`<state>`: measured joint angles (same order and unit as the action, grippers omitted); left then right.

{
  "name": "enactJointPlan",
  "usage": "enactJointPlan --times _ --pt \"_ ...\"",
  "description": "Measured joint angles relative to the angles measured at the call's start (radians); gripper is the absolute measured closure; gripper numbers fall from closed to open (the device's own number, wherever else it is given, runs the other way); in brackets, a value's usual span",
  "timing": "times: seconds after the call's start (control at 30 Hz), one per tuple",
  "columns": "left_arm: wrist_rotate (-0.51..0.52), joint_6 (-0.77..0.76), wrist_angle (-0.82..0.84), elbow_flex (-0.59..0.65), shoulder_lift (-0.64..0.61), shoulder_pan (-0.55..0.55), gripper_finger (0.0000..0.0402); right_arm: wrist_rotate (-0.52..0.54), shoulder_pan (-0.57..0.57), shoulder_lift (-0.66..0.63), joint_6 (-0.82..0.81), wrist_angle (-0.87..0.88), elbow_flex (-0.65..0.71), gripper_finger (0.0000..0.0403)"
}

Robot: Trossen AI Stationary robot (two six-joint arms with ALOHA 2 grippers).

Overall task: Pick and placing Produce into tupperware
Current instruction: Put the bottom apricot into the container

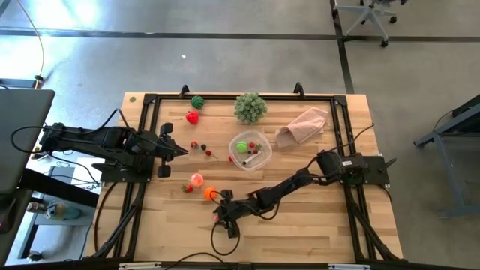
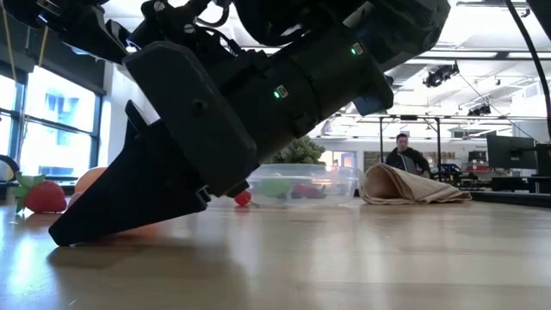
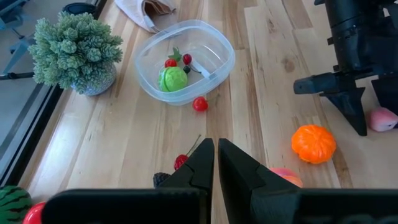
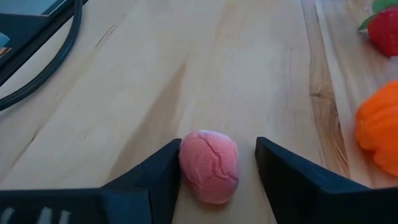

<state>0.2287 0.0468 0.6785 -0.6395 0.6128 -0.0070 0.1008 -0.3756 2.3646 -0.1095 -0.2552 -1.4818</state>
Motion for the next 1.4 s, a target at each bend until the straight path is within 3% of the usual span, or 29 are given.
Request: enactJointPlan --times 0.8,1.13,1.4 --pt "0.000 0.000 0.001 0.000 0.000 0.000 0.0387 0.003 0.000 0.001 -0.024 0.002 0.003 0.0224" --pt "0.000 0.000 0.001 0.000 0.000 0.000 0.0387 0.006 0.002 0.001 -0.026 0.003 0.004 0.0274" --pt "0.000 0.000 0.001 0.000 0.000 0.000 0.0387 0.006 0.002 0.001 -0.025 -0.001 0.005 0.0279"
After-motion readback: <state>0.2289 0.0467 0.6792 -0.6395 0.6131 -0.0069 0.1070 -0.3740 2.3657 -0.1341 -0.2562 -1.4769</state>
